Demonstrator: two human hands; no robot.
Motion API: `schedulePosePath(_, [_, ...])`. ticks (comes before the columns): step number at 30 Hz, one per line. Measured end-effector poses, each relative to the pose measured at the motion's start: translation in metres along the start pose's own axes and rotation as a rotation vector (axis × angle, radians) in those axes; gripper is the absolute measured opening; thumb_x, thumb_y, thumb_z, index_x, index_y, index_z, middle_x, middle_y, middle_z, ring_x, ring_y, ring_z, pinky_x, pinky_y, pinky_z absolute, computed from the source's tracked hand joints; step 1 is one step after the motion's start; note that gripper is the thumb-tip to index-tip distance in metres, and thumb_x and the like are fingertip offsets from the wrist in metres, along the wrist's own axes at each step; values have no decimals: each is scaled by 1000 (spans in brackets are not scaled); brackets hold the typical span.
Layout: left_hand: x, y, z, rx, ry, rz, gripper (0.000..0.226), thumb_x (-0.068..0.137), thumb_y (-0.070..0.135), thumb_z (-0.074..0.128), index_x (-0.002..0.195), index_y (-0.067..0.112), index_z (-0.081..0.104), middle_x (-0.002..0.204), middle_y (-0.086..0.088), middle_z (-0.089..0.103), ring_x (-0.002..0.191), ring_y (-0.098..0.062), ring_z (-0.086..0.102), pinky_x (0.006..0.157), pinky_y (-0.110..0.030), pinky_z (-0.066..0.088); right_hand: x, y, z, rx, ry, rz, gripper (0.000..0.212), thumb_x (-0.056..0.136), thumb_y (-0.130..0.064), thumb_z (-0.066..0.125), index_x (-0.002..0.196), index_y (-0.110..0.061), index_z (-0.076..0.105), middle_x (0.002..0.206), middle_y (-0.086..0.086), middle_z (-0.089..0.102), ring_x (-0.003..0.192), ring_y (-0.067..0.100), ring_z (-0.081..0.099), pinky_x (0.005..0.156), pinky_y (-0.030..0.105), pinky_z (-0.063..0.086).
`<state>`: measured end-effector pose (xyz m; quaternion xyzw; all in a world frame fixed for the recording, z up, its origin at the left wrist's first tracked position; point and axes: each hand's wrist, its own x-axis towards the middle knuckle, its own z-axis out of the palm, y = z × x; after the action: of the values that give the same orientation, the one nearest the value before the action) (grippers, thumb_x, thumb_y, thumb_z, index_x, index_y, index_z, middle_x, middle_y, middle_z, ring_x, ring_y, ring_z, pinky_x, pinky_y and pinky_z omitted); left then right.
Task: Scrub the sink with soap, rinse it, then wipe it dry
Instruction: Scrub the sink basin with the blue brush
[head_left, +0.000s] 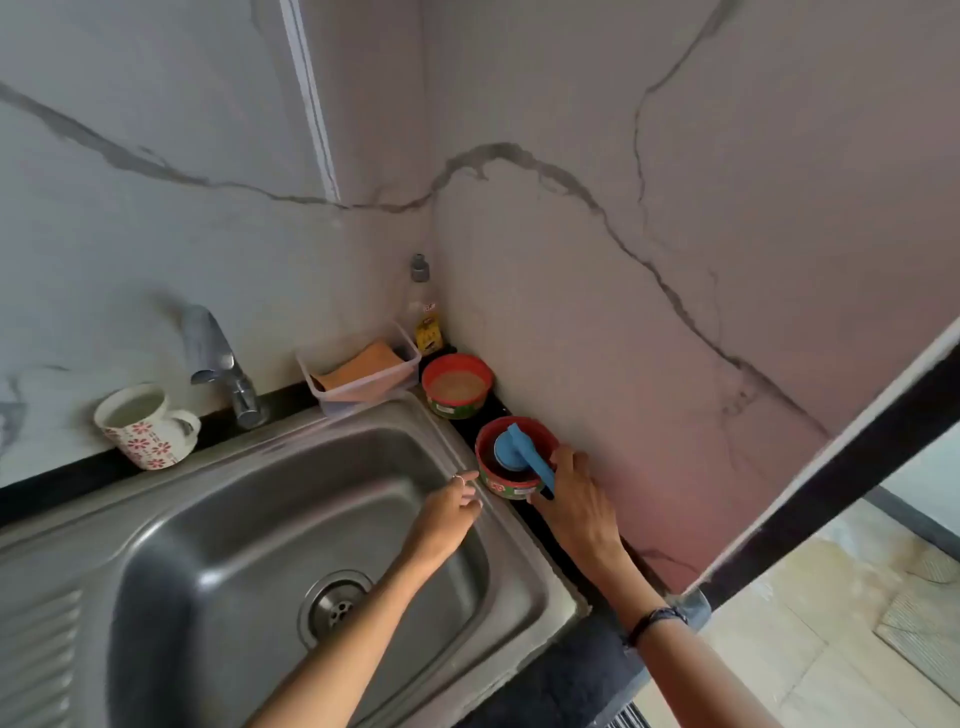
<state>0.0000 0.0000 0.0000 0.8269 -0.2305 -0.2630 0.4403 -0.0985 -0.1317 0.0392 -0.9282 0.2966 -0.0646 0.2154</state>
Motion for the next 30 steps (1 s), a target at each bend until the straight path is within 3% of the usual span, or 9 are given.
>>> schedulePosePath(3, [8,-4,3,24,36,-2,45,95,6,46,139,10,38,132,-11,52,119,-17,53,98,-21,39,8,5,4,68,-6,2,39,89,-14,57,122,-9,37,119,9,46,93,29,60,71,32,47])
schedulePosePath(9, [19,-12,8,72,68,-3,43,94,6,46,136,13,43,130,-9,55,116,-14,54,94,-20,40,21,3,-1,51,-48,6,33,94,-20,46,123,-5,37,111,13,63,98,33,62,76,36,47])
schedulePosePath(16, [32,-21,-14,71,139,-46,36,94,9,46,129,15,51,124,-6,59,106,-11,57,89,-19,40,20,-7,-16,-6,2,-94,33,96,-30,43,123,-13,36,104,7,65,90,32,64,71,37,46])
schedulePosePath(22, [58,-18,-43,59,227,-72,31,93,8,50,123,7,56,118,-11,63,106,-18,59,89,-19,40,47,-28,-35,49,3,-147,27,96,-31,43,117,-15,37,97,4,64,85,28,62,62,29,35])
schedulePosePath(27, [90,1,-65,95,243,-63,42,91,23,57,130,9,51,128,-9,57,120,-23,53,101,-35,41,101,-52,-29,218,49,-181,32,94,-25,47,125,-16,41,100,7,65,87,29,62,64,30,39])
schedulePosePath(30, [105,11,-70,88,237,-36,37,91,25,58,125,11,53,114,3,54,112,-17,50,88,-27,39,143,-63,-6,220,-13,-181,36,95,-25,47,129,-14,48,109,10,66,95,29,62,76,37,47])
